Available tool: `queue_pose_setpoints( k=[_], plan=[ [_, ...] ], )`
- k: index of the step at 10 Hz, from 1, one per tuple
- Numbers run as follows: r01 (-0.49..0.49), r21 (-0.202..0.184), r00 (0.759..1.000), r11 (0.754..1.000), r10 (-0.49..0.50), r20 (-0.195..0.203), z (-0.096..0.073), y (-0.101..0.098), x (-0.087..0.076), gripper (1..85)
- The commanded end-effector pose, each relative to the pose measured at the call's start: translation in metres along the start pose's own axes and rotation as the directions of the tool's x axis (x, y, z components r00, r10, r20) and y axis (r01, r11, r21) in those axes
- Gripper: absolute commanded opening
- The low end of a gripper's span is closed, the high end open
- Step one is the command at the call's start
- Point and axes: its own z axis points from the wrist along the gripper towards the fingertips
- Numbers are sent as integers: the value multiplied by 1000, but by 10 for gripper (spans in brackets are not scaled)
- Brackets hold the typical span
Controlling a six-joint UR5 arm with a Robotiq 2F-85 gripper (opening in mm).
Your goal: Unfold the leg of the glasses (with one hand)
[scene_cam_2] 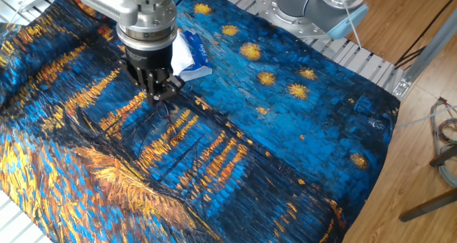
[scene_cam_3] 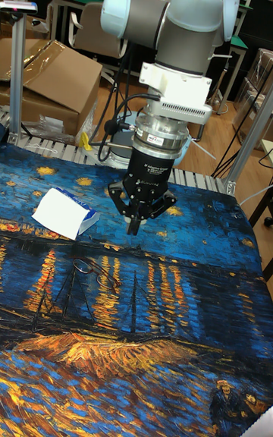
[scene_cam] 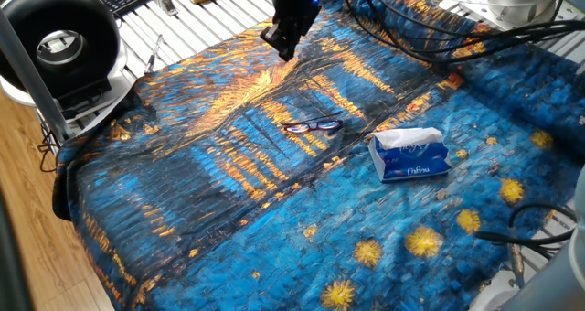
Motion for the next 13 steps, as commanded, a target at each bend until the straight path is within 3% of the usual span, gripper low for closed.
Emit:
queue_pose_setpoints(
  k=[1,5,10,13],
  plan=[
    [11,-19,1000,1000,-10,9,1,2,3,10],
    [19,-62,1000,998,-18,4,5,8,20,10],
    [19,-86,998,996,-14,61,15,9,27,10],
    [9,-105,997,994,-1,72,17,10,32,10]
  ],
)
